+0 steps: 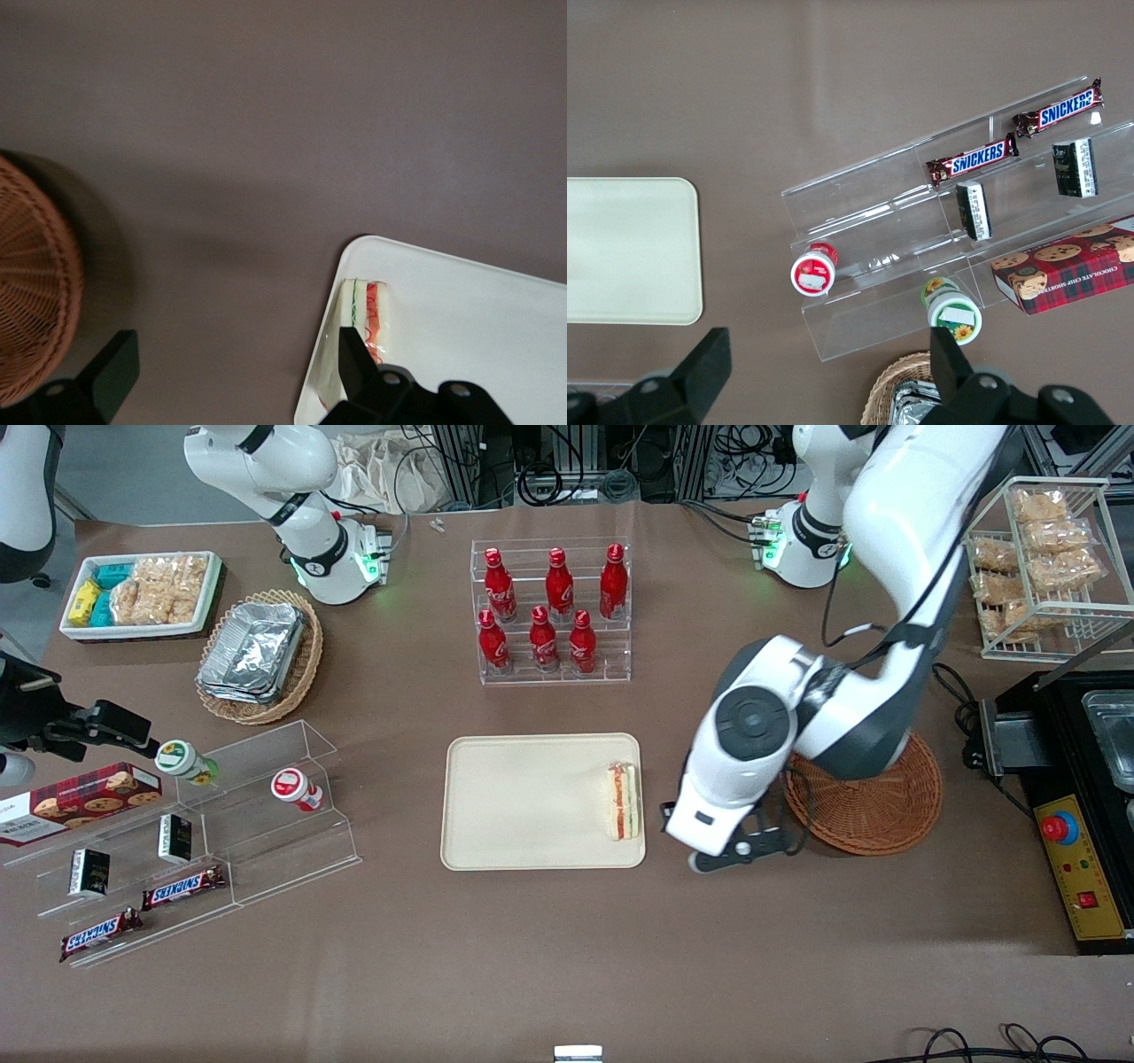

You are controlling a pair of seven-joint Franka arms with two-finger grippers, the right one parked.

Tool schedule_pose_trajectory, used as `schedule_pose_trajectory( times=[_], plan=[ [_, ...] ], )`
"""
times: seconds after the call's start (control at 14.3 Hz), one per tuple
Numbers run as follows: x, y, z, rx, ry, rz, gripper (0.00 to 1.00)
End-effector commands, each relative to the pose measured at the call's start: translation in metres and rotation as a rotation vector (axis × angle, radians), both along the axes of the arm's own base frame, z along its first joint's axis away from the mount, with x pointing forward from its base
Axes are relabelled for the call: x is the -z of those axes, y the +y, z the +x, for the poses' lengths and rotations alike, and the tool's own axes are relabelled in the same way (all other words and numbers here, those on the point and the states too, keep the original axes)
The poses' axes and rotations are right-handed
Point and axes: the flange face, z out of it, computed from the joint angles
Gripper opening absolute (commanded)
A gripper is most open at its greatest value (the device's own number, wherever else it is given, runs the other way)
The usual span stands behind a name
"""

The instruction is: Place sandwich from basket to tray

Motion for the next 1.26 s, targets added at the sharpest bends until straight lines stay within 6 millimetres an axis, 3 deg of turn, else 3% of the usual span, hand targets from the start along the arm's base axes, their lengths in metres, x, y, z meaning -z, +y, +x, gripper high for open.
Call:
schedule_pose_trajectory(
  times=[0.0,0.14,0.28,0.49,0.7,0.98,1.19],
  plan=[
    [-0.036,0.042,0.0,-0.072,0.011,-0.025,1.0],
    [-0.063,0.074,0.003,-0.112,0.003,-0.029,1.0],
    [-0.075,0.103,0.001,-0.016,0.044,-0.009,1.0],
    [-0.095,0.17,-0.003,0.046,0.116,-0.012,1.0],
    [-0.11,0.237,-0.022,0.2,0.158,-0.029,1.0],
    [-0.104,0.267,-0.026,0.289,0.179,-0.023,1.0],
    [-0.106,0.265,-0.02,0.357,0.172,-0.027,1.0]
  ],
)
